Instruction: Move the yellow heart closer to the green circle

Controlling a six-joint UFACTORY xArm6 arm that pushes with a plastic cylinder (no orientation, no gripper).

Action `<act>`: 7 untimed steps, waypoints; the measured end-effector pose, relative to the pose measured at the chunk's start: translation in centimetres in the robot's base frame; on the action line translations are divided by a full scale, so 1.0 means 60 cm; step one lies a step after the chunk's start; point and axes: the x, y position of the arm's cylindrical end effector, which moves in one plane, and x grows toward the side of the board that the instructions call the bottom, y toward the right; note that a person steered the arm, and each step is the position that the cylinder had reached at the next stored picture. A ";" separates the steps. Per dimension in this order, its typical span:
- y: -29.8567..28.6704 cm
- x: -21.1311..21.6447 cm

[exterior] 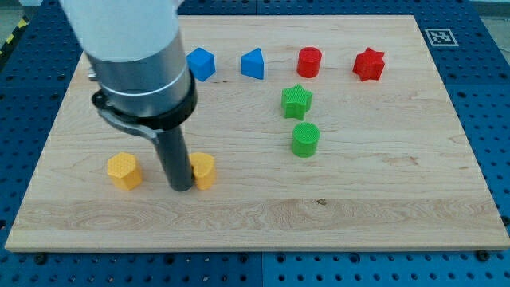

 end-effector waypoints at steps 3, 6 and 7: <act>0.063 -0.040; 0.118 -0.062; 0.144 -0.062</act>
